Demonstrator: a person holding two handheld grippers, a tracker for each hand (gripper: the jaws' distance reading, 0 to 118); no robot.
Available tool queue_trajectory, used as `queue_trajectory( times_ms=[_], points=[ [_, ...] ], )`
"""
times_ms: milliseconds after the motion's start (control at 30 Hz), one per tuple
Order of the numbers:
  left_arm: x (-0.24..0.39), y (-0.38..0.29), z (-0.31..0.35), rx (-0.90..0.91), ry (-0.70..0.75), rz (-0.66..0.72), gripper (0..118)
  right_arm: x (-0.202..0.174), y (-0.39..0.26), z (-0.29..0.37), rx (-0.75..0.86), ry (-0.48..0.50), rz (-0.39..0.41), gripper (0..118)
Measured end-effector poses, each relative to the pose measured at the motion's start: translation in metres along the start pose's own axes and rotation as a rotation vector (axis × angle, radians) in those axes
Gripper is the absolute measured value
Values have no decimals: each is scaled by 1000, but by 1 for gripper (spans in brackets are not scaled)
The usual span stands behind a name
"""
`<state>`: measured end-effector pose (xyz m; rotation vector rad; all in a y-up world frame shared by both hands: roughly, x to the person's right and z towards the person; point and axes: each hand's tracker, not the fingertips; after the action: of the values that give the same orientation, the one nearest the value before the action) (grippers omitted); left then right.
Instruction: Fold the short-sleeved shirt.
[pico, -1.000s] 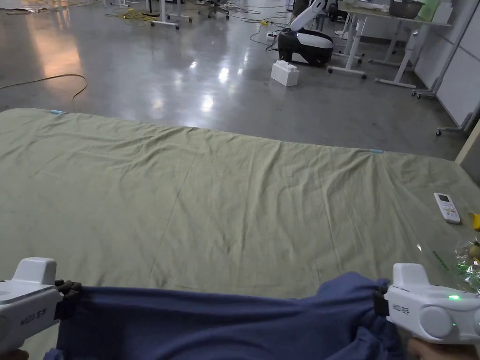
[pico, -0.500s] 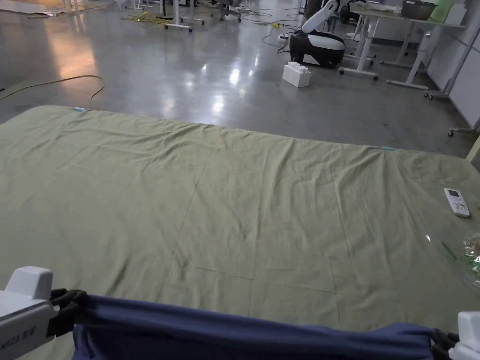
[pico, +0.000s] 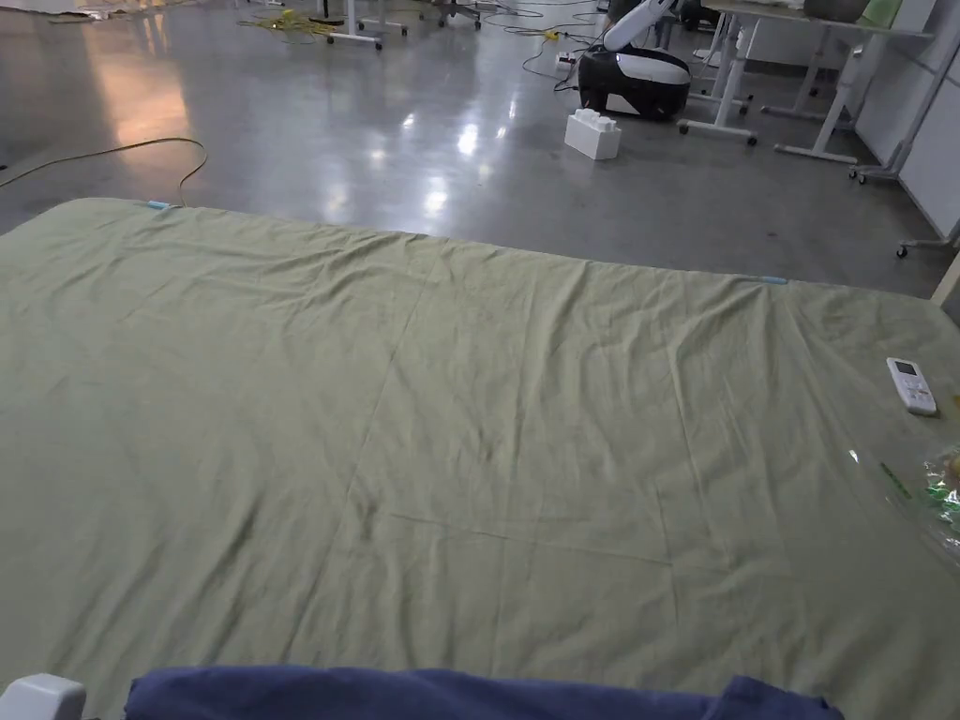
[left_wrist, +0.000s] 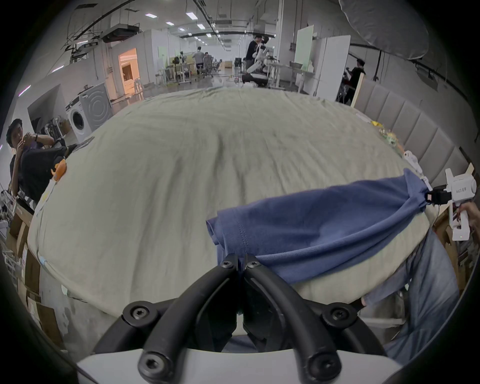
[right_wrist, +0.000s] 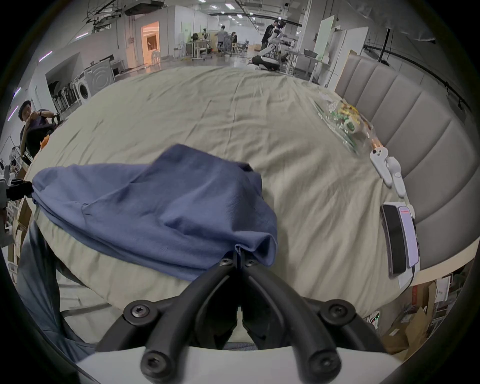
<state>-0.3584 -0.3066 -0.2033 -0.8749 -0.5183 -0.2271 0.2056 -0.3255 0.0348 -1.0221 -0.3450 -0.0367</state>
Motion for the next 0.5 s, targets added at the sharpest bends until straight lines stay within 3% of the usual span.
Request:
queue_trajectory(
  times_ms=[267,333,400,433,500],
  points=[
    [6,-9,-21,-70,10,-20,5,-6,-11,-16,-11,-16,-7,4],
    [6,-8,-19,-62,16,-15,22,-9,-10,-12,6,-24,11,30],
    [4,1,-16,-45,12,17,54,-14,-5,-2,39,-47,40,75],
    [4,5,-14,-33,13,30,68,-15,-3,1,52,-63,46,83],
    [5,17,-9,40,9,57,80,-21,8,13,137,-99,55,85]
  ],
)
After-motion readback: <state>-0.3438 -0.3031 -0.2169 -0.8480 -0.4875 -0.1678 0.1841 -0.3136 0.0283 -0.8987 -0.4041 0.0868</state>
